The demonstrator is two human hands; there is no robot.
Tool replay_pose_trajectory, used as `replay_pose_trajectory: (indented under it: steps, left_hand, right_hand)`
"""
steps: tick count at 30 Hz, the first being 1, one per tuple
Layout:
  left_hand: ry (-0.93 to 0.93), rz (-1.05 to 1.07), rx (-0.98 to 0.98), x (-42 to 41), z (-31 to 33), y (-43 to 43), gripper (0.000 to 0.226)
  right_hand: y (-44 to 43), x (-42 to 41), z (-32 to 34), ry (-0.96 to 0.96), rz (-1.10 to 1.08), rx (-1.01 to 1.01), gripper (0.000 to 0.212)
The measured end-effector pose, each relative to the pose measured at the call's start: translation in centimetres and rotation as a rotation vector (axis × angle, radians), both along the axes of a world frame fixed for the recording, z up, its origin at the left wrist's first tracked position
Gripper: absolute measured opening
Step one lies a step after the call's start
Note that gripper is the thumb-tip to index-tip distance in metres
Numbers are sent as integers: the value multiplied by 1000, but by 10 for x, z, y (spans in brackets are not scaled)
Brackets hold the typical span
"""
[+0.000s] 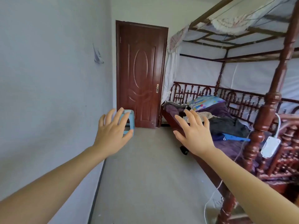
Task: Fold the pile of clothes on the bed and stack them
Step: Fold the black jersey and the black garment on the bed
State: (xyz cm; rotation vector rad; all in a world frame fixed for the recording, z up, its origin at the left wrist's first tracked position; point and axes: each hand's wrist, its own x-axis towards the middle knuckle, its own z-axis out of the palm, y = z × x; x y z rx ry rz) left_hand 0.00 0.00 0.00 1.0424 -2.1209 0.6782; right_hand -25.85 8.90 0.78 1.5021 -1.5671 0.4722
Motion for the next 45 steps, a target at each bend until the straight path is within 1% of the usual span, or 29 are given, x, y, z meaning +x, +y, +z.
replay_pose_trajectory:
  steps: [1,3,5,8,11,14,18,22,25,30,33,35,38,41,45]
  left_hand:
    - [-21,11,24,0,-2,-11,57]
    - [-60,26,18,2,-8,-40,57]
    - [-40,51,5,3,-15,-72,58]
    - [-33,42,37,-3,-21,-123,57]
    - [-70,46,45,-9,-23,-179,57]
    - [-47,2,72,-17,-17,-237,58]
    - [48,-71,191,-42,-6,-307,65]
    - [5,-120,188,-76,-16,-364,63]
    - [4,-149,232,-103,-20,-408,67]
    - [-71,-128,164,-145,-14,-487,60]
    - [-61,-94,124,-158,-6,-535,59]
    - [-40,-61,86,-160,-5,-570,58]
    - [-26,-64,77,-155,-20,-620,54]
    - [-4,-4,88,-151,-31,-674,55]
    - [7,15,142,-158,-35,-751,57]
  right_hand:
    - [-14,1,-2,-25,19,36,50]
    - [-44,-1,-9,-10,32,67,51]
    - [-77,-3,-18,-3,27,52,51]
    - [-129,-8,-23,7,40,38,51]
    - [-183,-11,-22,6,34,47,50]
    - [-230,-14,-16,-11,17,31,50]
    - [-278,-31,-11,-16,-28,26,49]
    - [-321,-63,-18,-6,-69,69,49]
    - [-362,-87,-24,1,-74,68,49]
    - [-447,-119,-29,1,-50,106,63]
    - [-510,-138,-27,9,-1,127,66]
    - [-552,-143,-26,-35,45,121,70]
    - [-610,-143,-37,-15,130,135,78]
    - [-668,-149,-46,10,165,129,79]
    - [-742,-160,-50,-5,131,118,77]
